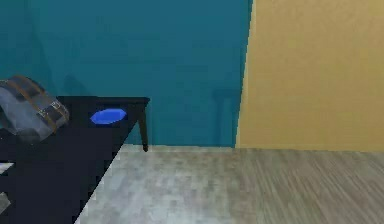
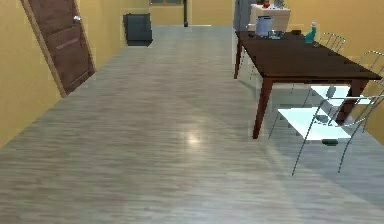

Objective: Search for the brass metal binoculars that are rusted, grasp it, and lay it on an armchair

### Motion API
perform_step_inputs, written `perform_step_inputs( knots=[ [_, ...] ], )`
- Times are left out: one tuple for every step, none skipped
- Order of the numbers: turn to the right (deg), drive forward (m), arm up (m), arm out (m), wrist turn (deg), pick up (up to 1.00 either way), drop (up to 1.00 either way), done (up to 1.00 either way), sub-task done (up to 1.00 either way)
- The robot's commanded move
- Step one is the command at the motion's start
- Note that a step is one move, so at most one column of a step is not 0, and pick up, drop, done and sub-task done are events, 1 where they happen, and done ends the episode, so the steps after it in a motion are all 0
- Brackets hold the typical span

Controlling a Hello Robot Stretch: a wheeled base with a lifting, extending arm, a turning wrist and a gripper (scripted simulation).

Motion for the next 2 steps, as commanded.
perform_step_inputs(
  knots=[
    [-3.0, 0.0, 0.0, 0.0, 0.0, 0.0, 0.0, 0.0, 0.0],
    [45.0, 0.0, 0.0, 0.0, 0.0, 0.0, 0.0, 0.0, 0.0]
  ],
)
